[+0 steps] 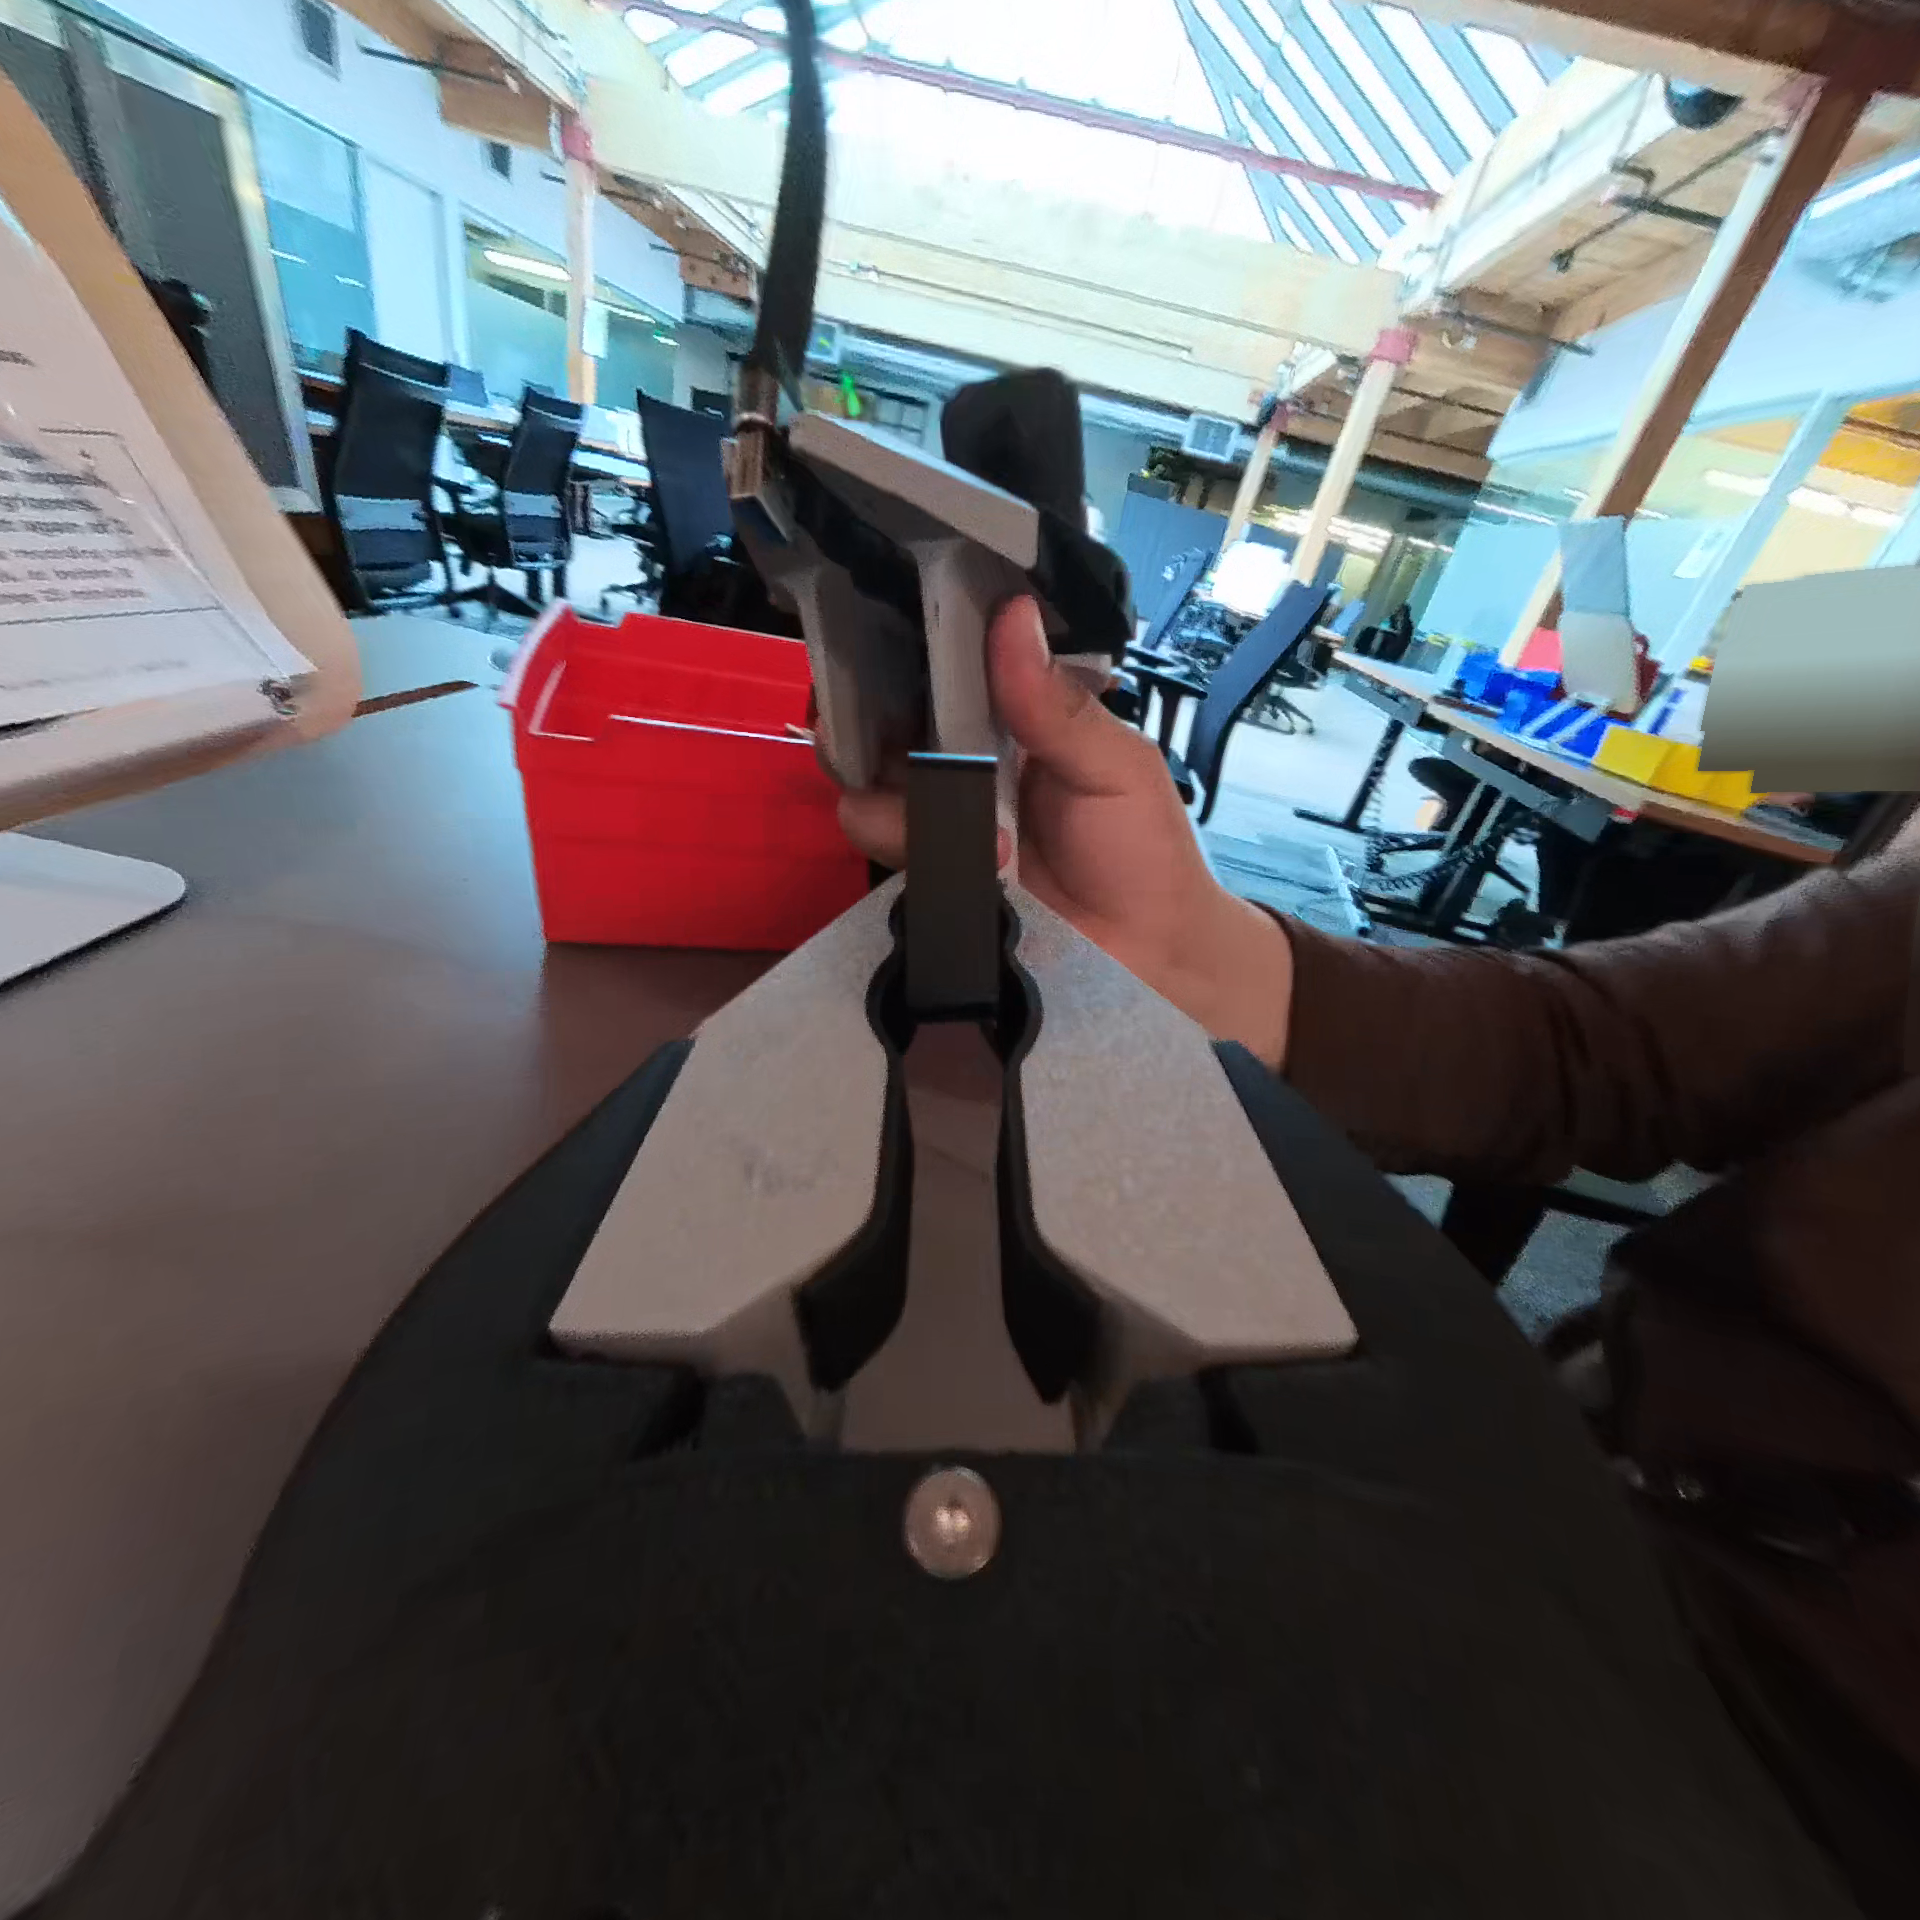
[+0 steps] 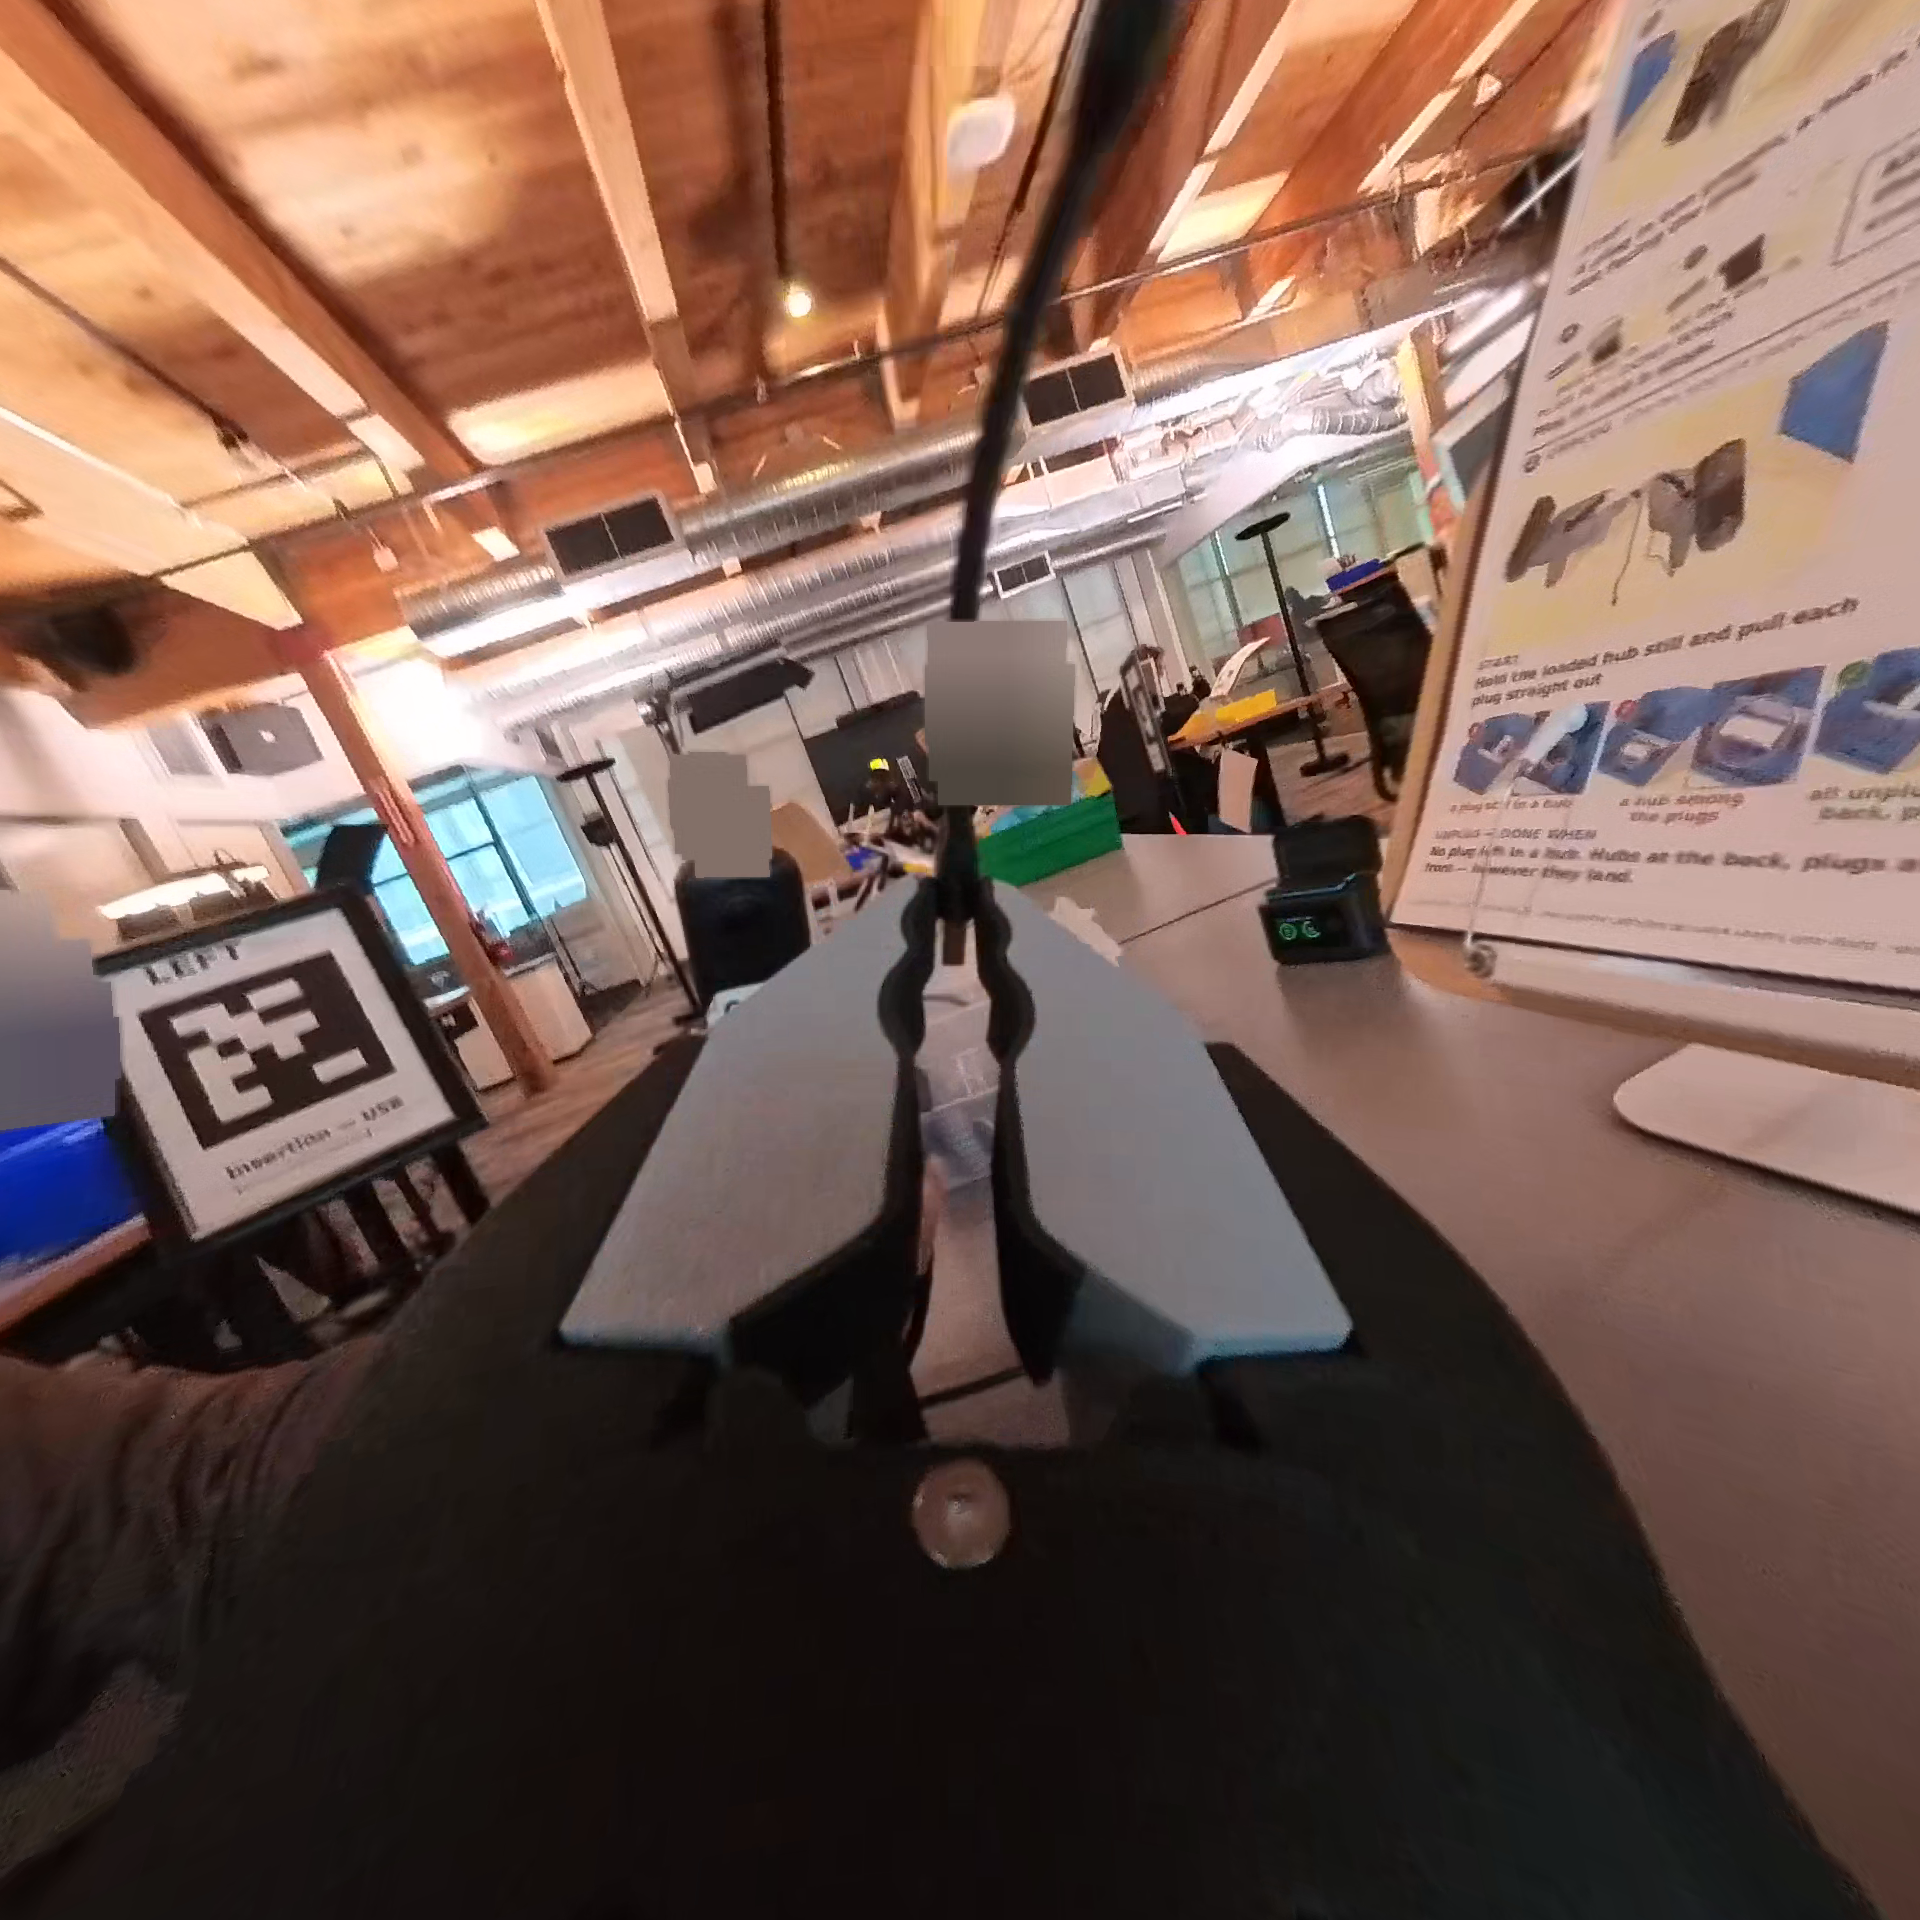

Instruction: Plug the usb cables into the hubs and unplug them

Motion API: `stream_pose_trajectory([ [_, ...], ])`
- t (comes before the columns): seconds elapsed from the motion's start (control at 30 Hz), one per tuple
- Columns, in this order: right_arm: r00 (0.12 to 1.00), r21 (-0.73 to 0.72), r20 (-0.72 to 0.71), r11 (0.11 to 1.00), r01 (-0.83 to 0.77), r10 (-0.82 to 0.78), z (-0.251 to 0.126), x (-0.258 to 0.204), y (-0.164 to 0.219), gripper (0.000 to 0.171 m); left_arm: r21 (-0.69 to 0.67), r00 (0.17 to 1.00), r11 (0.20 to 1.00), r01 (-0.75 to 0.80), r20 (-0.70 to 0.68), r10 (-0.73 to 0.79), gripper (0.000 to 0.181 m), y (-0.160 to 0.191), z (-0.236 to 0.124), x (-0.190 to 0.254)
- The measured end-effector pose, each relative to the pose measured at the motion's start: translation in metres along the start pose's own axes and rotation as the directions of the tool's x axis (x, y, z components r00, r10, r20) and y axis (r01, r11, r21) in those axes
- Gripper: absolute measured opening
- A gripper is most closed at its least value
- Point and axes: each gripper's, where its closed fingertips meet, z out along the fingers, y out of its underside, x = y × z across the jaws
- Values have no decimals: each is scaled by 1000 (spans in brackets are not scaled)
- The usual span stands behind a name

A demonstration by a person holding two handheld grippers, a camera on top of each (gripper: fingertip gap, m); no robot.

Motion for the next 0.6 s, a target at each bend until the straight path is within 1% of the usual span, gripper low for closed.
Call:
stream_pose_trajectory([
  [0.07, 999, -47, -4, 998, 46, -46, 6, -6, 8, 3, -1, 999, 1000, 9, -48, -9, 9, 3, 2, 8],
  [0.13, 998, -56, -11, 996, 65, -65, 9, -7, 12, 3, 6, 999, 1000, 10, -50, -10, 9, 4, 1, 8],
  [0.2, 998, -62, -22, 997, 53, -54, 8, -5, 15, 3, 19, 999, 1000, 19, -34, -19, 9, 2, -2, 3],
  [0.33, 999, -37, -26, 999, 19, -20, 4, 1, 13, 3, 86, 996, 993, 82, -44, -78, 9, -8, -10, -3],
  [0.6, 1000, -50, -12, 999, 14, -15, 7, 0, 18, 3, 60, 997, 996, 68, -27, -66, 9, -4, -8, -5],
])
